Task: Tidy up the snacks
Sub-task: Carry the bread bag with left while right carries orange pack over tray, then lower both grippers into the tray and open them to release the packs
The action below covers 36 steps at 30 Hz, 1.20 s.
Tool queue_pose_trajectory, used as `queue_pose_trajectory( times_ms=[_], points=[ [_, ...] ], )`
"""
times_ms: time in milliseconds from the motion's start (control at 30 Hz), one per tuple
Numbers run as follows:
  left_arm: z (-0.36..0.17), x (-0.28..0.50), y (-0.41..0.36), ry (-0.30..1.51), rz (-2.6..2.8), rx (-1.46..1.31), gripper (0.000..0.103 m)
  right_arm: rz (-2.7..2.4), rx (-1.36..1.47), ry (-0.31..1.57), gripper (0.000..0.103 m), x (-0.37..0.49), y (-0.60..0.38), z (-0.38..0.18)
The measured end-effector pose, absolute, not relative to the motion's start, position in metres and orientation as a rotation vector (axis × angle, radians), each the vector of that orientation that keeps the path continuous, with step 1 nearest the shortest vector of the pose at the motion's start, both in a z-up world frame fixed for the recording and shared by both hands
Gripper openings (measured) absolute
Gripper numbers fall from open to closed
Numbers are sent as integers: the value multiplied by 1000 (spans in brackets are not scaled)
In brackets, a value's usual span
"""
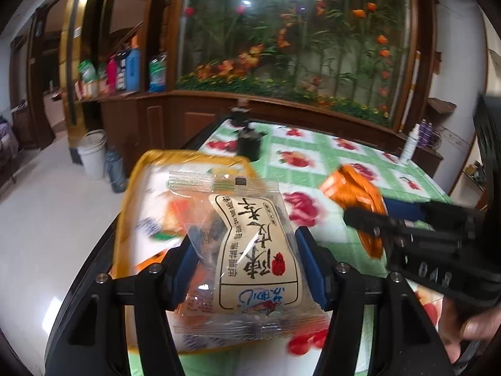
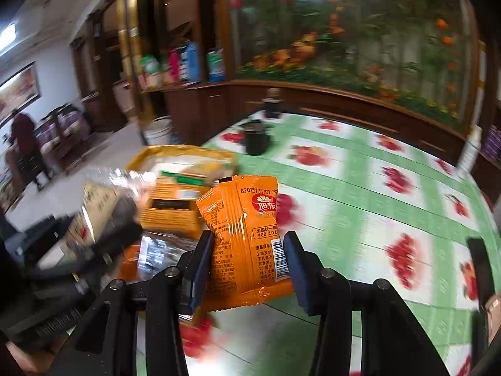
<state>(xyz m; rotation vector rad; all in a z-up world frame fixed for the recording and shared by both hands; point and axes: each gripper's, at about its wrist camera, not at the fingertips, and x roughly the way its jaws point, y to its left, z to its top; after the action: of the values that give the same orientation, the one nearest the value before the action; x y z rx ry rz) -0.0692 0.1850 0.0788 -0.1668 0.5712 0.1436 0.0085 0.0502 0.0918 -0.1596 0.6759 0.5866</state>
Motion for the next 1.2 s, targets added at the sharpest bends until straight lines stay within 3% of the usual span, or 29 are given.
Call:
queue_pose_trajectory(
  times_ms=[733, 1200],
  points=[
    [39, -72, 229, 673, 193, -237, 60, 728, -199, 889, 50, 59, 179, 58],
    [35, -58, 229, 708, 210, -234, 60, 714, -280, 885, 50, 97, 230, 59]
  ],
)
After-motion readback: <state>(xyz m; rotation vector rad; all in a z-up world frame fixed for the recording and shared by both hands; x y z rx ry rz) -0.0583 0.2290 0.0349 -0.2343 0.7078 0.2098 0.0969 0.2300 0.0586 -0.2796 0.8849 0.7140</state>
